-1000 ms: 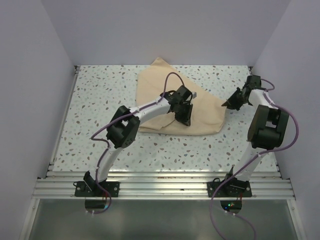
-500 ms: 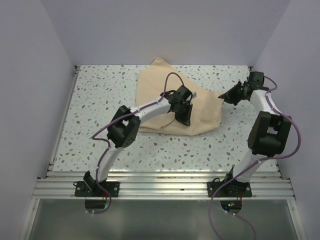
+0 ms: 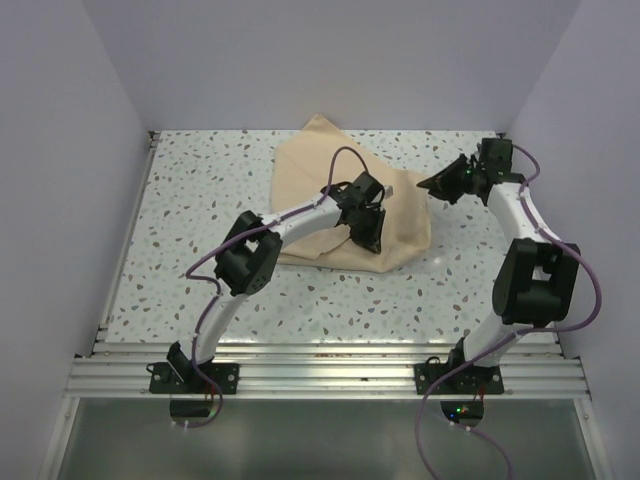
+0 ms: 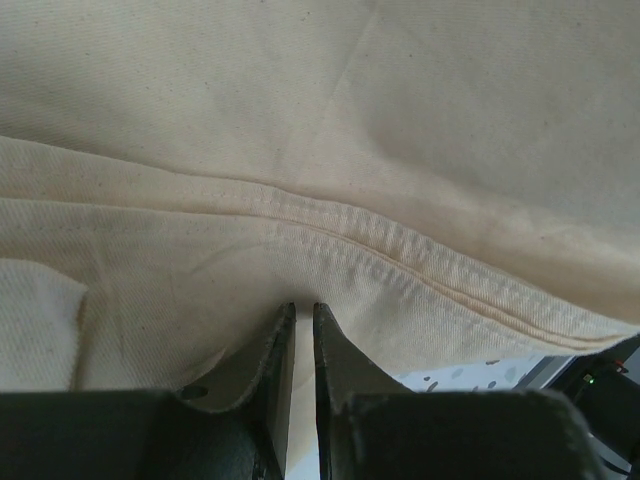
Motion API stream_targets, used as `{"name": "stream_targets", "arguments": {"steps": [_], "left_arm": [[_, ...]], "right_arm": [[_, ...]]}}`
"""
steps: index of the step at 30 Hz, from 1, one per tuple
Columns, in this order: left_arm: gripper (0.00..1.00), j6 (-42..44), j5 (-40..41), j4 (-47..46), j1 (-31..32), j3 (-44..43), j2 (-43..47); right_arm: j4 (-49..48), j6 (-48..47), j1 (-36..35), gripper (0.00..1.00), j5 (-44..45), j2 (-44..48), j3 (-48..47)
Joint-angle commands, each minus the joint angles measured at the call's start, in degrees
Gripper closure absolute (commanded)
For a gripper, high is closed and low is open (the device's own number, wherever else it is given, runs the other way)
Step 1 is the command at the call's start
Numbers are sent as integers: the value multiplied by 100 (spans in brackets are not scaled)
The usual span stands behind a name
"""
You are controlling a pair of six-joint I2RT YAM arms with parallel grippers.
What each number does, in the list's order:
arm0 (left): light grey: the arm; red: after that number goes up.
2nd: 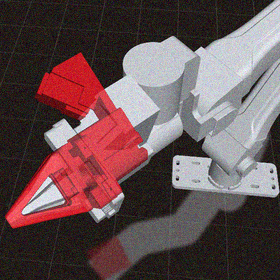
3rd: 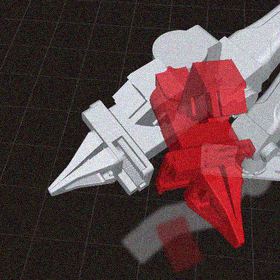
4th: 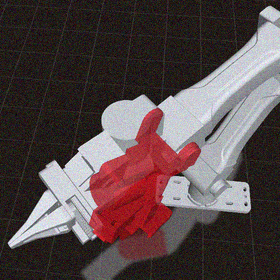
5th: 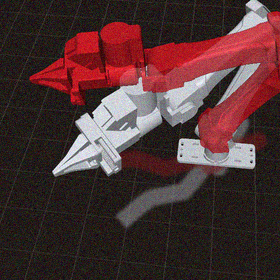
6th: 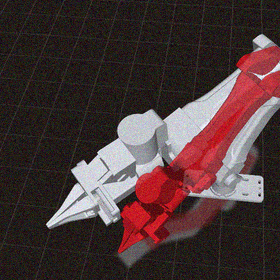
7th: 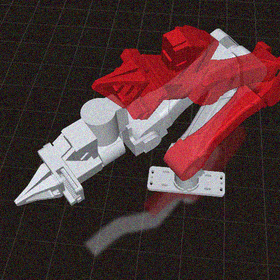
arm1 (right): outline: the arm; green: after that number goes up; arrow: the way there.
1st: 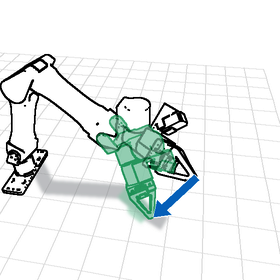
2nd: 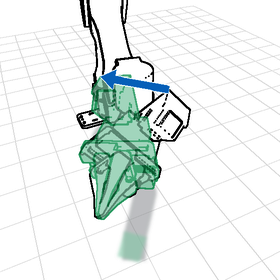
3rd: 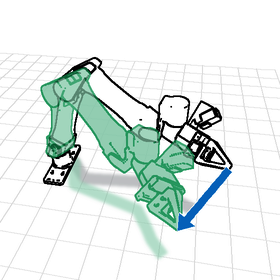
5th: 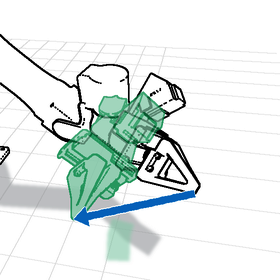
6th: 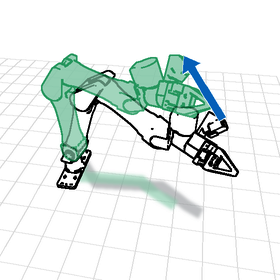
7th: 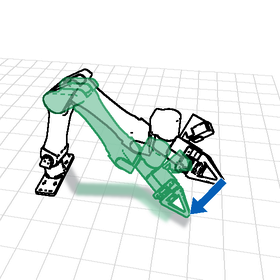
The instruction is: Prepare the surgical pack
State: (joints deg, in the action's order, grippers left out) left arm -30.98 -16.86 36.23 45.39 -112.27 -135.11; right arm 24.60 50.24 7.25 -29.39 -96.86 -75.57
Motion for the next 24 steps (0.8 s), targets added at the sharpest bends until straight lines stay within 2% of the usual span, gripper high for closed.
{"name": "stream_targets", "arguments": {"steps": [1, 6, 9, 15, 20, 23, 24], "left_arm": [[83, 145, 201, 332, -153, 276, -244], [81, 198, 174, 236, -153, 337, 98], [73, 233, 174, 288, -179, 346, 388], [68, 330, 148, 253, -346, 740, 1170], [64, 391, 17, -19, -671, 1444, 2049], [65, 400, 183, 42, -1004, 1724, 2523], [65, 391, 314, 68, -1293, 1804, 2629]], "right_arm": [[-368, 407, -337, 100, -6, 378, -142], [-201, 355, -610, 100, 188, 264, -546], [18, 162, -610, 100, 179, 220, -669], [177, -128, -602, 100, 258, 202, -687], [317, -295, -610, 100, 241, 71, -827], [414, -462, -610, 100, 249, -26, -977], [440, -523, -610, 100, 258, -35, -1003]]}}
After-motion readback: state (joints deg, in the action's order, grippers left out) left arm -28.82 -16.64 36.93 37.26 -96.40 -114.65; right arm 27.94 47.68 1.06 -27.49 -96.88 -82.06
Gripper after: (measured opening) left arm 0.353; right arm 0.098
